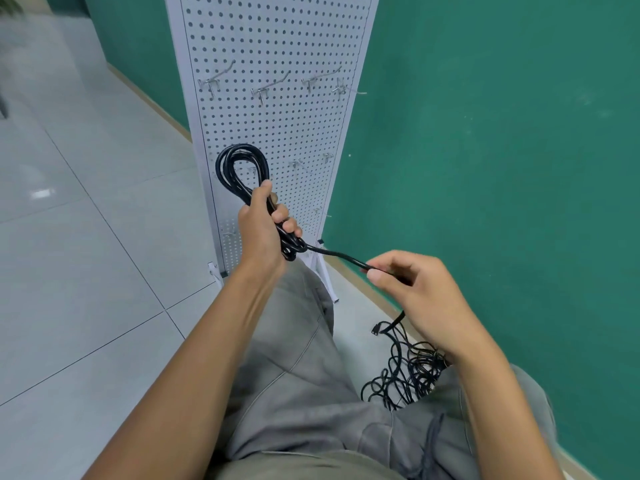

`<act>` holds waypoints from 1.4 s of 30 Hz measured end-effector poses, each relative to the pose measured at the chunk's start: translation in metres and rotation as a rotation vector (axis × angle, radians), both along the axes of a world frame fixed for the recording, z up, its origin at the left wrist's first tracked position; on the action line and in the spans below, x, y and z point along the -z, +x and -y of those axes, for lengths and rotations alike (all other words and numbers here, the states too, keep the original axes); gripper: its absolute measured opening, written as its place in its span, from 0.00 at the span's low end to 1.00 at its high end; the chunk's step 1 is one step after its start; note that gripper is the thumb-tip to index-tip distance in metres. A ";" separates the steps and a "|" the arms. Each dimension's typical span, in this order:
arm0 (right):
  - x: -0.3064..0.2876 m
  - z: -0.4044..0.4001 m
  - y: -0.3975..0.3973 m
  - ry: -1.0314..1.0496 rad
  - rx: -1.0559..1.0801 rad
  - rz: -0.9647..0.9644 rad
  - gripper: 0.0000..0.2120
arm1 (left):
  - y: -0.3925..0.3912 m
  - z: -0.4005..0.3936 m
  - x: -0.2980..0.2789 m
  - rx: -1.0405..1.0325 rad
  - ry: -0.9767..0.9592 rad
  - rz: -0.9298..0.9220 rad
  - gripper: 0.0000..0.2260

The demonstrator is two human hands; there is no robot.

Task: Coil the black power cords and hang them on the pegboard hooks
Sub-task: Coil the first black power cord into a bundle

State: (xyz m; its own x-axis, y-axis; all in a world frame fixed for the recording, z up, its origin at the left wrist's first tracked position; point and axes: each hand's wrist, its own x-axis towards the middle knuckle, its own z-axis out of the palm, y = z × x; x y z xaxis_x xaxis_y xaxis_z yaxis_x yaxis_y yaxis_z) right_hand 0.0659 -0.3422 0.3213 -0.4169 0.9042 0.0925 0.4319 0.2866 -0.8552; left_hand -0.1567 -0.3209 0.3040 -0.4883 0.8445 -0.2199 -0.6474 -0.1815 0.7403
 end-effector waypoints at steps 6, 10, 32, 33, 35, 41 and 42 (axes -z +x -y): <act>-0.045 0.018 -0.008 0.074 -0.228 0.276 0.11 | 0.026 0.001 0.004 -0.019 -0.069 -0.132 0.16; -0.056 0.022 -0.011 0.056 -0.278 0.301 0.12 | 0.053 0.004 0.007 0.049 -0.086 -0.253 0.18; -0.019 -0.002 0.014 -0.180 0.181 -0.364 0.08 | 0.099 0.035 0.002 0.767 0.319 -0.162 0.07; -0.017 -0.003 0.017 -0.213 0.118 -0.407 0.08 | 0.098 0.035 0.002 0.782 0.331 -0.160 0.09; -0.009 -0.006 0.024 -0.250 0.041 -0.478 0.09 | 0.095 0.034 0.001 0.778 0.348 -0.138 0.11; 0.028 -0.011 0.047 -0.393 -0.035 -0.367 0.23 | 0.071 0.022 -0.004 0.647 0.351 -0.107 0.13; 0.033 -0.009 0.046 -0.400 -0.052 -0.347 0.19 | 0.068 0.021 -0.005 0.622 0.342 -0.118 0.13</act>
State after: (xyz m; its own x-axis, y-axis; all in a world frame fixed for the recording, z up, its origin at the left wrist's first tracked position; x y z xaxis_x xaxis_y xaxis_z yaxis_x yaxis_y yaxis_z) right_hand 0.1116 -0.3333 0.2884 -0.4683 0.8761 -0.1147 0.0977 -0.0776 -0.9922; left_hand -0.0887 -0.3414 0.3089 0.1010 0.9861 0.1316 -0.6259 -0.0398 0.7789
